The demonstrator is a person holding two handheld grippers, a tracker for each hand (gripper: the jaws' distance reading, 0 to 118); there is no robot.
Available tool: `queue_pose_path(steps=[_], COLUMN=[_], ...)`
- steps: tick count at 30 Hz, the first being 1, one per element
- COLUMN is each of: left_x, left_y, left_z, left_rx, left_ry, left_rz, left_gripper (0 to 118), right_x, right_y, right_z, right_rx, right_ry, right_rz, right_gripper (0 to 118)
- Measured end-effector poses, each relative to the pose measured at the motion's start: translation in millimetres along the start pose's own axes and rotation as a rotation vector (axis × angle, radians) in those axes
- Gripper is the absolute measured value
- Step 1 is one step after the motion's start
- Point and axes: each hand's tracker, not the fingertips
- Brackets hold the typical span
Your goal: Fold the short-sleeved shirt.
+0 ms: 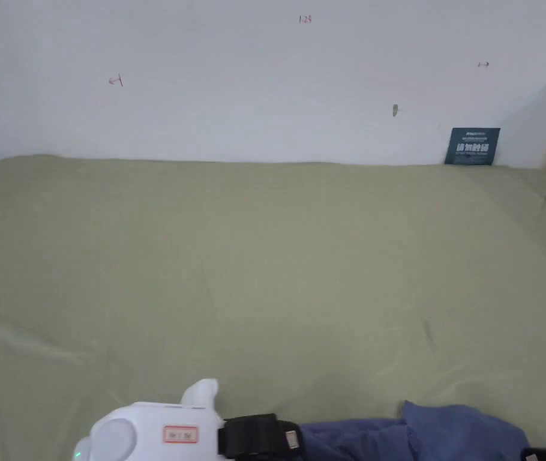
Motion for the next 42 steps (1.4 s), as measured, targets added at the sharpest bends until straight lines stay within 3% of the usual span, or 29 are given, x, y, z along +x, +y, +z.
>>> queue_pose_path(steps=[1, 2, 6, 11, 12, 14, 16, 18, 22, 27, 32, 37, 42], left_x=[-14.0, -25.7, -47.6, -17.6, -13.2, -7.5, -7.3, -21.1, -28.7, -51.5, -47.3, -5.5, 36.3], left_y=[-0.2, -0.3, -8.0, -13.1, -14.4, -12.6, -13.1, -3.1, 13.4, 31.3, 32.5, 38.2, 45.4], left_z=[12.2, 21.1, 10.4, -32.9, -41.8, -51.8, -52.0, -36.3, 27.0, 131.3, 193.1, 165.5, 79.6], left_rx=[0.035, 0.062, 0.025, -0.030, -0.048, -0.052, -0.013, -0.014, 0.146, 0.228, 0.262, 0.233, 0.077], left_ry=[0.006, 0.010, 0.029, -0.095, -0.105, -0.004, 0.071, -0.009, 0.031, 0.216, 0.332, 0.259, 0.144], left_rz=[0.034, 0.065, 0.185, 0.141, 0.180, 0.162, 0.118, 0.188, 0.258, 0.210, 0.186, 0.091, 0.022], left_gripper=[108, 110, 110, 105, 87, 11, 12, 12, 11, 11, 11, 12, 13], right_x=[0.6, 0.8, -2.4, -9.4, -9.6, -9.6, -8.6, -4.3, 4.0, -1.2, -11.7, -22.8, -22.9], right_y=[1.7, 2.4, 4.6, 3.6, 2.9, 1.0, -0.1, -0.4, 3.0, 15.6, 25.8, 28.3, 22.6], right_z=[-1.3, -2.1, -5.8, -4.8, -4.9, -4.8, -4.5, -4.1, -8.3, -14.1, -19.1, -22.1, -14.6], right_rx=[-0.001, -0.001, -0.001, -0.001, -0.002, -0.008, -0.014, -0.016, -0.026, -0.018, -0.012, -0.024, -0.023], right_ry=[0.001, 0.006, 0.016, 0.032, 0.033, 0.028, 0.021, 0.016, -0.006, 0.000, 0.014, 0.017, 0.010], right_rz=[0.002, 0.001, -0.003, 0.001, 0.000, 0.001, 0.003, -0.002, -0.008, 0.006, 0.026, 0.055, 0.076], right_gripper=[0, 0, 0, 0, 0, 0, 0, 0, 0, 0, 0, 0, 0])
